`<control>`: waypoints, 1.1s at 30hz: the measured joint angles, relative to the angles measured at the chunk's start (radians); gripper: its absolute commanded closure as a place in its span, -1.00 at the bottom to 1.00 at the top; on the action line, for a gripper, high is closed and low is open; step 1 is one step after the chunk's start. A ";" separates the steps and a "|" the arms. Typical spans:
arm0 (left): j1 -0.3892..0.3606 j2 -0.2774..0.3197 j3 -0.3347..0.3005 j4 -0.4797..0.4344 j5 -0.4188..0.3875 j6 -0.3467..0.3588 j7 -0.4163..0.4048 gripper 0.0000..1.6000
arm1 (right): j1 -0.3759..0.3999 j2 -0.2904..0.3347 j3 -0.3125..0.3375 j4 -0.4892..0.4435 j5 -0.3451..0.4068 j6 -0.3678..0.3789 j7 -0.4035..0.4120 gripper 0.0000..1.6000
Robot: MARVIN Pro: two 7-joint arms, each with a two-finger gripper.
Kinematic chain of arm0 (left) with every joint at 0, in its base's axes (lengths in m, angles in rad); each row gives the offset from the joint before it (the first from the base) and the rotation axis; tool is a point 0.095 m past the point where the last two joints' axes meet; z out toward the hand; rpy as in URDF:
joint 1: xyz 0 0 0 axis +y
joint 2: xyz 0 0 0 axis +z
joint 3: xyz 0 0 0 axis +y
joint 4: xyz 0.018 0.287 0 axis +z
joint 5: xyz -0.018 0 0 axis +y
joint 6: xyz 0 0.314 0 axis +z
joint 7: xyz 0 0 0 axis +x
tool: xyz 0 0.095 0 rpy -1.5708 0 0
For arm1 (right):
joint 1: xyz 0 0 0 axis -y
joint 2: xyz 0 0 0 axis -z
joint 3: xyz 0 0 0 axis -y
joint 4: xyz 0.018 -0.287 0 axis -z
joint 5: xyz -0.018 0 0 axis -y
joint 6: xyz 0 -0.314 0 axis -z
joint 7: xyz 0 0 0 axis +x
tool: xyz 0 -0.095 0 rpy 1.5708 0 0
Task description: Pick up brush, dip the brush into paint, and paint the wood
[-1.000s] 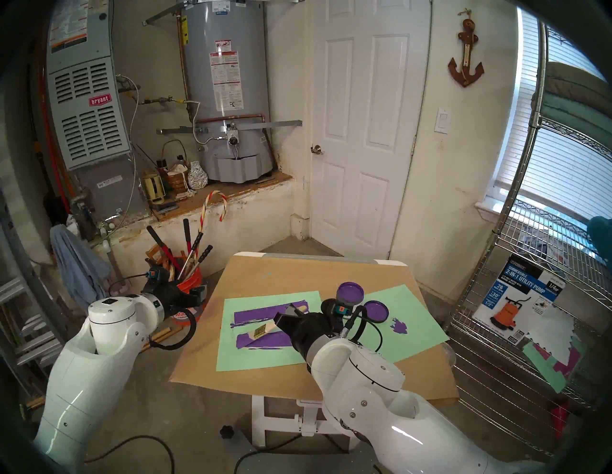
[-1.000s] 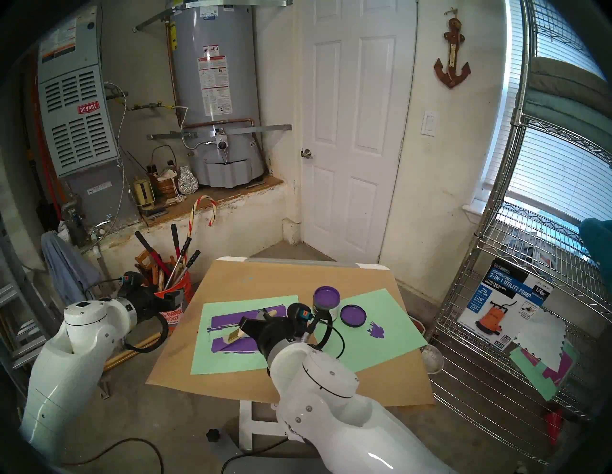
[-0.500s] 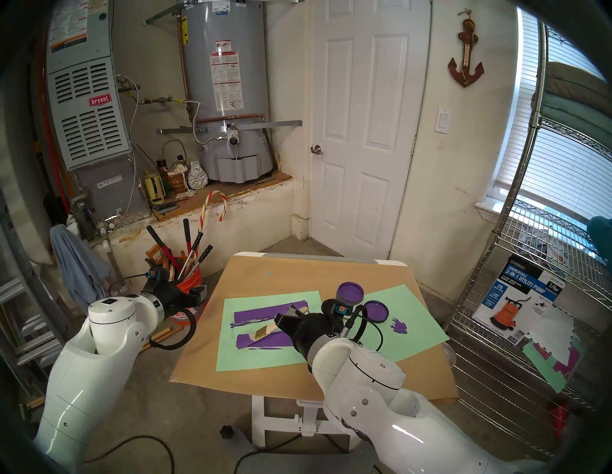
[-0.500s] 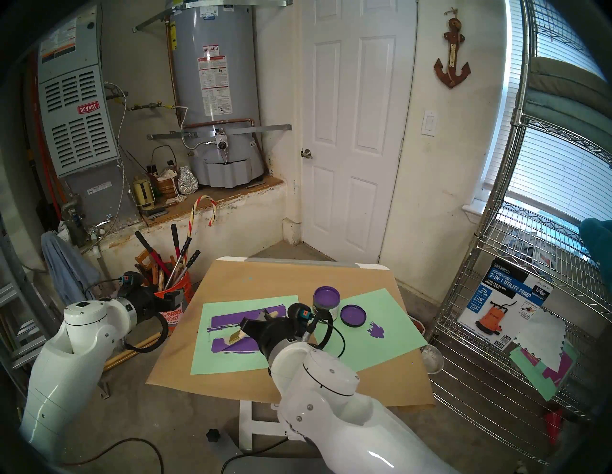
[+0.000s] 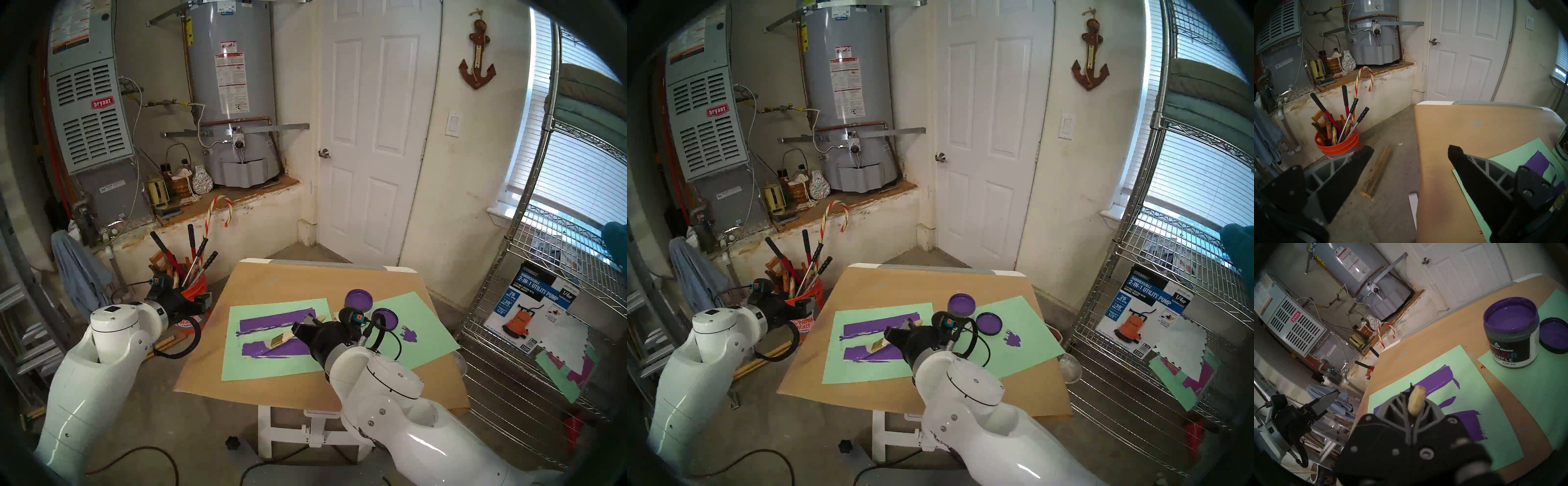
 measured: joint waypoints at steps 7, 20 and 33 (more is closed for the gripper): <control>0.000 0.000 0.000 0.000 0.000 0.000 0.000 -1.00 | -0.011 0.021 0.014 -0.010 -0.001 0.000 0.001 1.00; 0.000 0.000 0.000 0.000 0.000 0.000 0.000 -1.00 | -0.038 0.072 0.057 -0.038 -0.001 0.001 0.008 1.00; 0.000 0.000 0.000 0.000 0.000 0.000 0.000 -1.00 | -0.077 0.134 0.110 -0.074 0.013 0.002 0.021 1.00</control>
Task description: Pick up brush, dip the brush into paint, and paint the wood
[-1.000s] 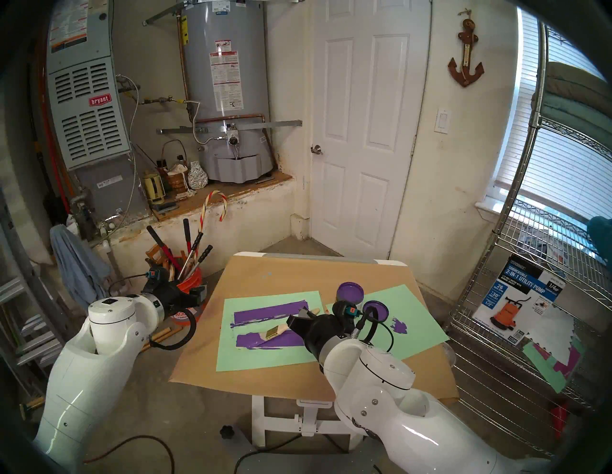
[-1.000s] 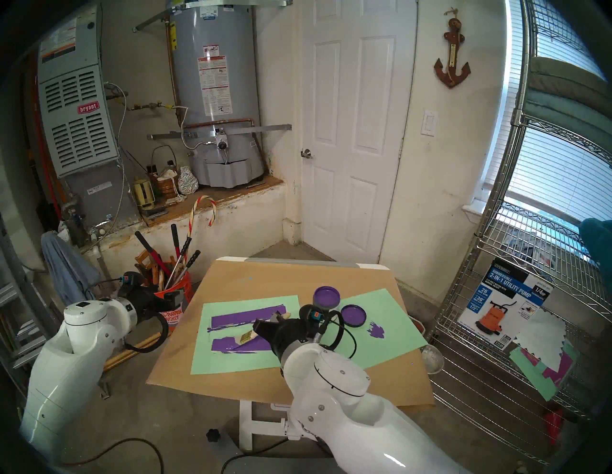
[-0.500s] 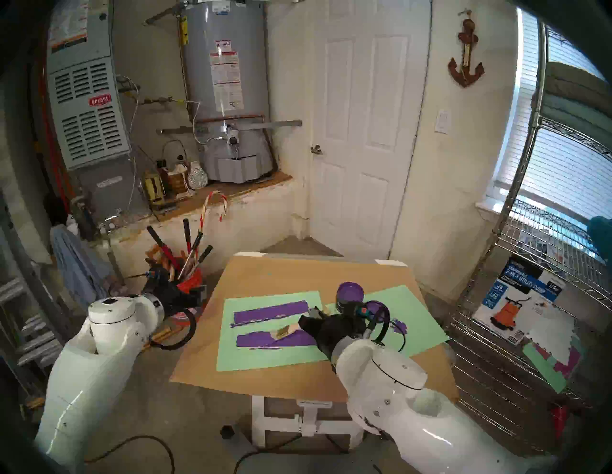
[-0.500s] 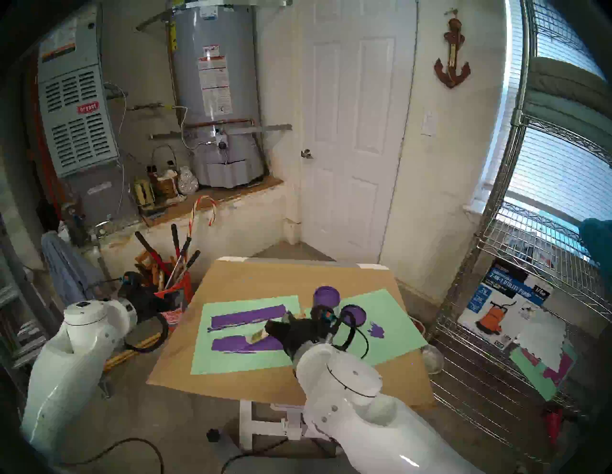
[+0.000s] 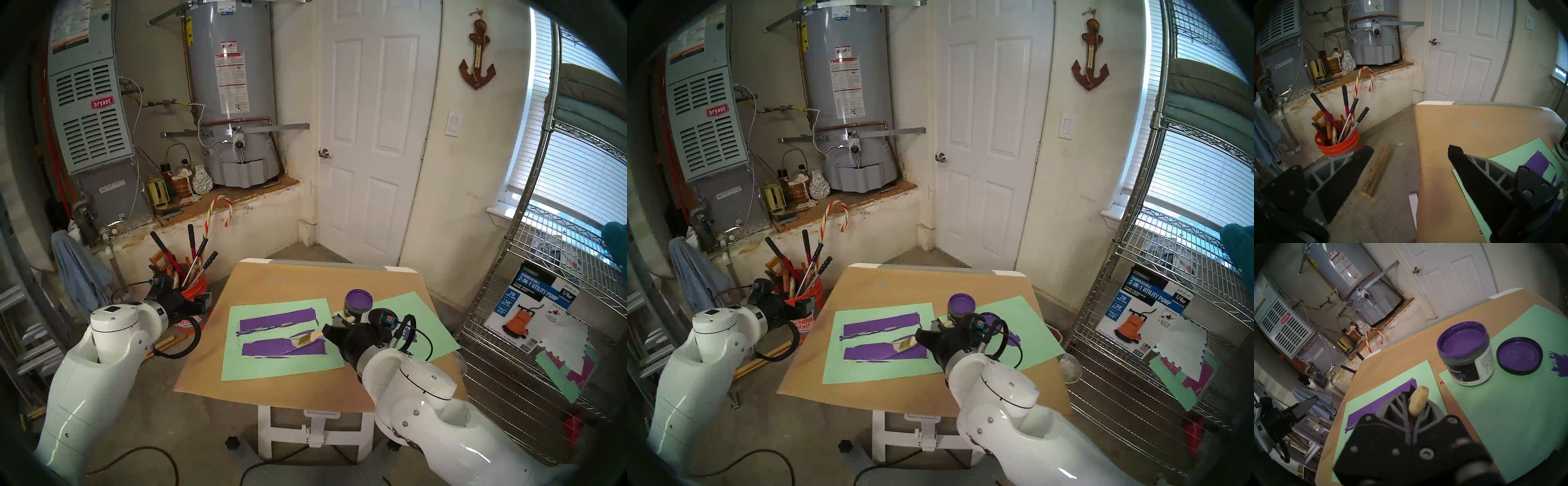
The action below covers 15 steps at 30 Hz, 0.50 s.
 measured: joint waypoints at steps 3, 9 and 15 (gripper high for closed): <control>0.000 0.000 0.000 0.000 0.000 0.000 0.000 -1.00 | -0.008 0.013 0.010 -0.008 0.002 0.001 0.003 1.00; 0.000 0.000 0.000 0.000 0.000 0.000 0.000 -1.00 | -0.025 0.041 0.034 -0.022 0.007 0.003 0.010 1.00; 0.000 0.000 0.000 0.000 0.000 0.000 0.000 -1.00 | -0.042 0.066 0.057 -0.035 0.010 0.004 0.015 1.00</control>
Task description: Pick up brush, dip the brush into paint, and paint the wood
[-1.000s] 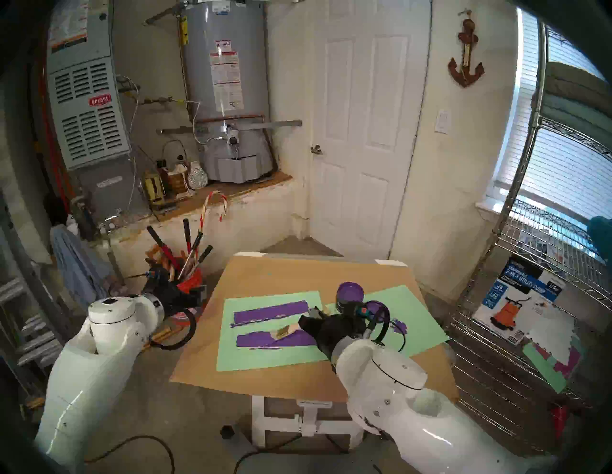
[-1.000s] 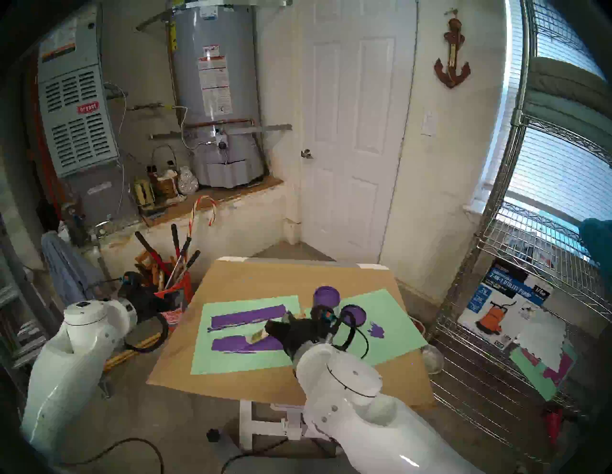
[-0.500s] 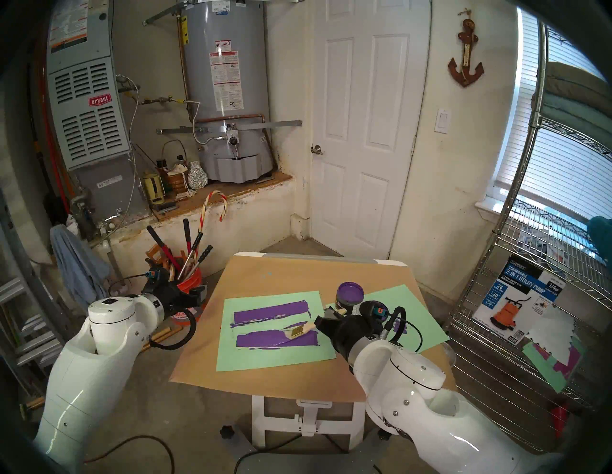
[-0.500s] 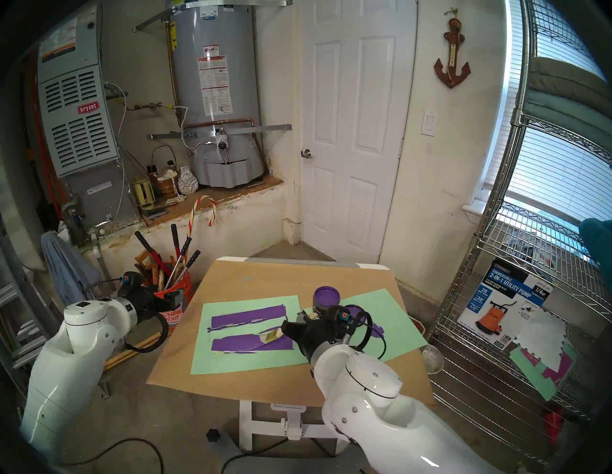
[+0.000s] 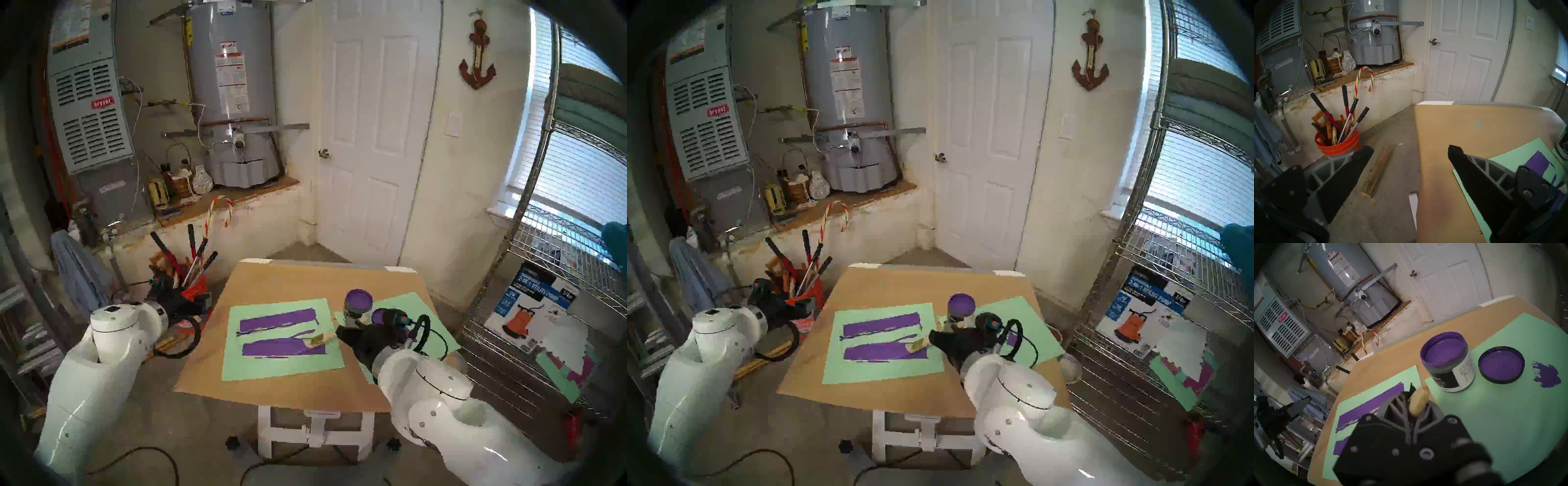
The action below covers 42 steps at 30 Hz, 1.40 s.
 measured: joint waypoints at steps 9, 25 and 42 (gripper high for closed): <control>0.000 0.000 0.000 0.000 0.000 0.000 0.000 -1.00 | -0.029 0.039 0.039 -0.015 0.001 -0.001 0.012 1.00; 0.000 0.000 0.000 0.000 0.000 0.000 0.000 -1.00 | -0.085 0.100 0.107 -0.058 0.023 -0.007 0.031 1.00; 0.000 0.000 0.000 0.000 0.000 0.000 0.000 -1.00 | -0.121 0.117 0.168 -0.120 0.116 -0.009 0.055 1.00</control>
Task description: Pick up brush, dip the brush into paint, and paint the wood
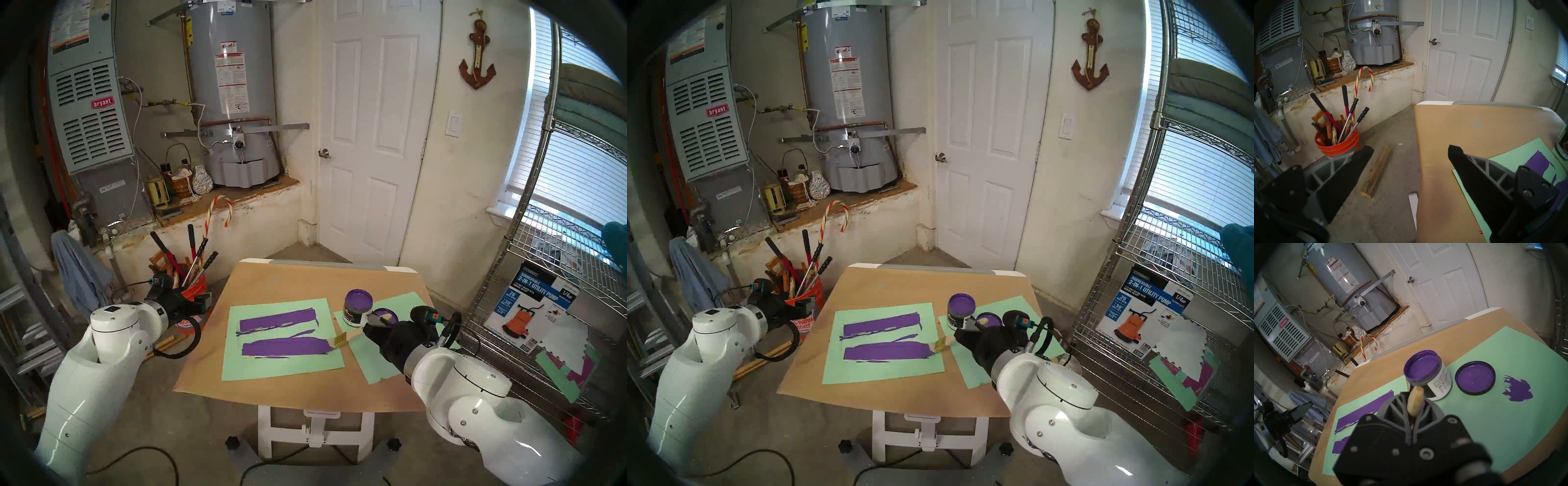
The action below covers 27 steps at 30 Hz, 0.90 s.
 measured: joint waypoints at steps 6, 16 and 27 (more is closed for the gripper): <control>0.000 0.000 0.000 0.001 0.000 0.000 0.000 -1.00 | -0.009 0.000 0.036 -0.053 0.056 -0.004 0.016 1.00; 0.000 0.000 0.001 0.001 0.000 0.000 0.000 -1.00 | 0.013 -0.027 0.119 -0.088 0.167 -0.034 0.100 1.00; 0.000 0.000 0.001 0.001 0.000 0.000 0.000 -1.00 | -0.020 -0.045 0.274 -0.093 0.300 -0.076 0.121 1.00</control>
